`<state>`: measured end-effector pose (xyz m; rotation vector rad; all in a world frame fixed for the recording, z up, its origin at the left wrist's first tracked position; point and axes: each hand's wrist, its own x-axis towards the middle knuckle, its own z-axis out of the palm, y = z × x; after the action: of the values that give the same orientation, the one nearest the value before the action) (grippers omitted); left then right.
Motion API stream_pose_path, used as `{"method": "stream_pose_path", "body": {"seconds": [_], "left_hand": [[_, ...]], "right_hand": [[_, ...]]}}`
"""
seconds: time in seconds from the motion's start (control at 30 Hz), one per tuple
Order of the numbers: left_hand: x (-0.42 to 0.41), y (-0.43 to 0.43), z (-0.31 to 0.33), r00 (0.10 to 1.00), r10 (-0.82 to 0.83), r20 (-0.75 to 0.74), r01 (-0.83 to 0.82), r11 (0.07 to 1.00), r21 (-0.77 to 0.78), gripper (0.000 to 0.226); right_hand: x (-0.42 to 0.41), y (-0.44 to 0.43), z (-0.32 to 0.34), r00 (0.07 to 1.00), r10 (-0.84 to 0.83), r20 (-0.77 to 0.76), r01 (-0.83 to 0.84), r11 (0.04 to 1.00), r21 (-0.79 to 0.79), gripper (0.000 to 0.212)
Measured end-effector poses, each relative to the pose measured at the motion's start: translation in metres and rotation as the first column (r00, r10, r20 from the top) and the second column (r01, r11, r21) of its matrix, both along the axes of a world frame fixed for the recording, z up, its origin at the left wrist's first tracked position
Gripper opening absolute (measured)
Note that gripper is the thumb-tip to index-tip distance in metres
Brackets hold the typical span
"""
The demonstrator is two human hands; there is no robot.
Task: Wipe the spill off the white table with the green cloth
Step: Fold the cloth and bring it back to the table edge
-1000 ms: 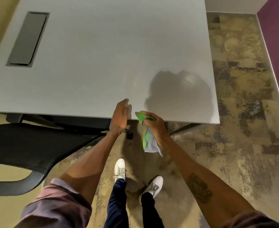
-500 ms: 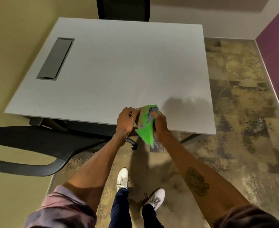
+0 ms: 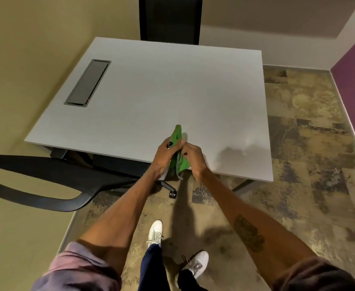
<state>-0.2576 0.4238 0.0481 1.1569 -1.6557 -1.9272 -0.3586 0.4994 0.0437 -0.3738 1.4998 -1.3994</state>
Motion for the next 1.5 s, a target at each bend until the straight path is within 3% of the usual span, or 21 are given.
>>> {"method": "stream_pose_path", "body": {"seconds": [0.17, 0.27, 0.37, 0.47, 0.53, 0.7, 1.0, 1.13, 1.3, 1.37, 1.5], "left_hand": [[0.010, -0.030, 0.006, 0.998, 0.053, 0.036, -0.052, 0.998, -0.040, 0.013], [0.019, -0.056, 0.012, 0.996, 0.074, 0.048, -0.072, 0.997, -0.040, 0.025], [0.033, -0.085, 0.023, 0.997, 0.066, 0.027, -0.066, 0.998, 0.001, 0.022], [0.050, -0.121, 0.037, 1.000, 0.010, 0.019, -0.011, 1.000, 0.023, 0.018], [0.062, -0.148, 0.044, 0.999, -0.010, 0.037, 0.009, 1.000, 0.015, 0.018], [0.102, -0.220, 0.046, 0.996, -0.014, 0.089, 0.017, 0.999, -0.032, 0.022], [0.198, -0.331, 0.007, 0.953, 0.113, 0.282, -0.054, 0.977, -0.208, 0.016], [0.238, -0.377, -0.005, 0.904, 0.148, 0.401, -0.042, 0.964, -0.261, 0.011], [0.277, -0.429, -0.019, 0.826, 0.108, 0.553, 0.006, 0.980, -0.200, 0.014], [0.285, -0.447, -0.024, 0.781, 0.057, 0.622, 0.075, 0.980, -0.184, 0.016], [0.287, -0.477, -0.038, 0.604, 0.010, 0.797, 0.274, 0.936, -0.220, 0.028]], "right_hand": [[-0.001, -0.022, 0.006, 0.992, 0.080, -0.094, -0.080, 0.997, 0.003, 0.031], [-0.005, -0.043, 0.009, 0.989, -0.009, -0.149, 0.007, 1.000, -0.010, 0.029], [-0.011, -0.065, 0.010, 0.970, -0.057, -0.236, 0.052, 0.998, -0.026, 0.037], [-0.012, -0.092, 0.010, 0.967, 0.077, -0.242, -0.067, 0.997, 0.048, 0.062], [-0.008, -0.111, 0.010, 0.952, 0.191, -0.240, -0.176, 0.981, 0.082, 0.067], [0.024, -0.162, 0.008, 0.926, 0.282, -0.250, -0.269, 0.959, 0.084, 0.023], [0.122, -0.280, -0.026, 0.945, 0.288, -0.155, -0.273, 0.956, 0.108, 0.028], [0.167, -0.322, -0.042, 0.946, 0.322, -0.044, -0.316, 0.942, 0.114, 0.025], [0.214, -0.360, -0.066, 0.943, 0.307, 0.130, -0.326, 0.931, 0.165, 0.030], [0.229, -0.372, -0.074, 0.937, 0.297, 0.183, -0.331, 0.923, 0.196, 0.031], [0.246, -0.392, -0.083, 0.925, 0.248, 0.287, -0.313, 0.927, 0.209, 0.027]]}}
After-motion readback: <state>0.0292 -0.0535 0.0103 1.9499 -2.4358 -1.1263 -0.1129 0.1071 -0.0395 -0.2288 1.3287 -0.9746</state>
